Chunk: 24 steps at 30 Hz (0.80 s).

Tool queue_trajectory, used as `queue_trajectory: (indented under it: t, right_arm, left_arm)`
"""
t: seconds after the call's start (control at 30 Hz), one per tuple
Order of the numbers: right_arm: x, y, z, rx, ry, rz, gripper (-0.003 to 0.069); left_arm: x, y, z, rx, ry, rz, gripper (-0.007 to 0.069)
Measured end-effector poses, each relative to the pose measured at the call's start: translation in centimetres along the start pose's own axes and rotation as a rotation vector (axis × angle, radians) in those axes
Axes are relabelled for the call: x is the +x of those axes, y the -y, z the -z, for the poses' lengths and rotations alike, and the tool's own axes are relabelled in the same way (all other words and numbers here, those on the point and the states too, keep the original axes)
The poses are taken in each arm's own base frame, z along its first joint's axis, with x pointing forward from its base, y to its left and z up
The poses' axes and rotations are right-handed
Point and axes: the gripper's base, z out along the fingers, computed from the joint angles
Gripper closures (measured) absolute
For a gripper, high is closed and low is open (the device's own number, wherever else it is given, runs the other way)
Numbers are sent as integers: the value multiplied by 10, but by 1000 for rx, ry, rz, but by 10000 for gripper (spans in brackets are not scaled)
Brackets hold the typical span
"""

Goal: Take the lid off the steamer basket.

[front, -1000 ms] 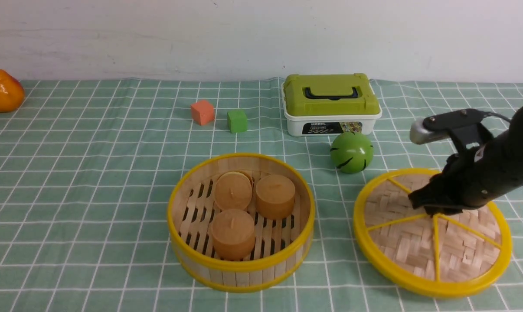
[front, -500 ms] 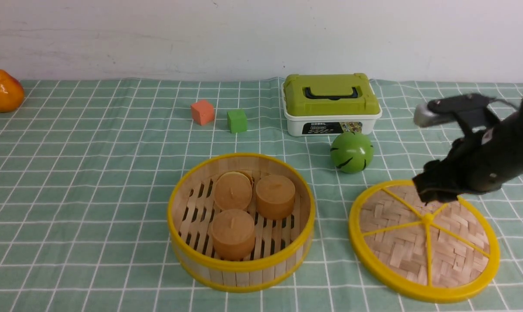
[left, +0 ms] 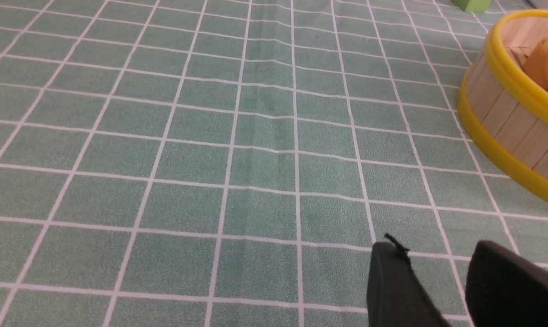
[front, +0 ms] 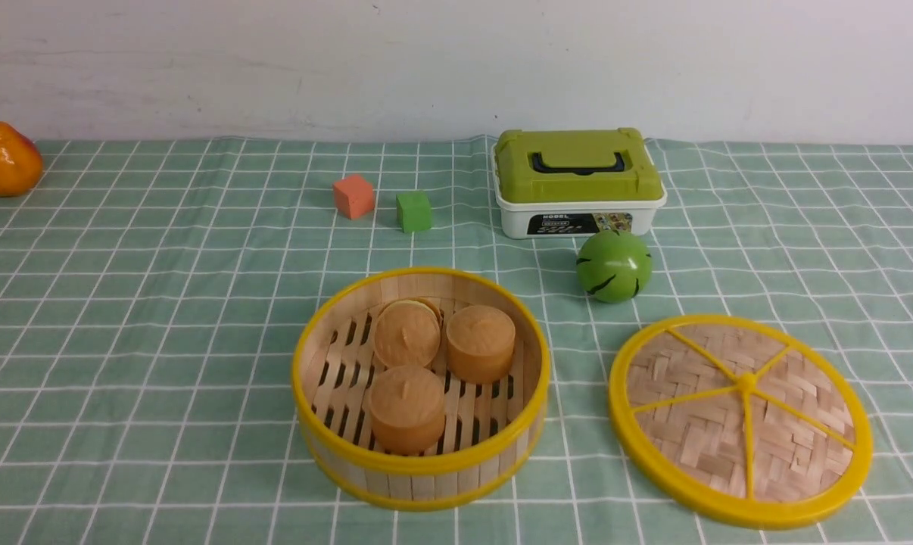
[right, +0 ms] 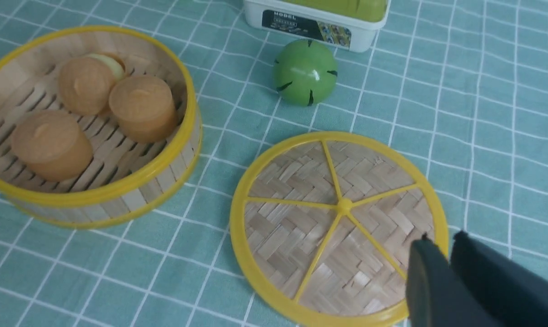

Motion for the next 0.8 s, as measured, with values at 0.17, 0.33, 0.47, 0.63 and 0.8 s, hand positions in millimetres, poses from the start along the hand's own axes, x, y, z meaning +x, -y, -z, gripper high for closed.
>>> queue_trajectory:
  t: [0.17,0.33,0.47,0.63,0.8]
  right_arm:
    - [31,-4,28,14,75,-42,680]
    - [38,-3,33,33,67,-34,680]
    - [42,-4,33,30,25,-34,679]
    - [43,-4,33,29,11,-34,676]
    - [42,-4,33,25,23,-38,672]
  left_arm:
    - [0,0,0,0,0,0,386]
    - [0,0,0,0,0,0,386]
    - [0,0,0,0,0,0,386]
    - [0,0,0,0,0,0,386]
    - [0,0,0,0,0,0,386]
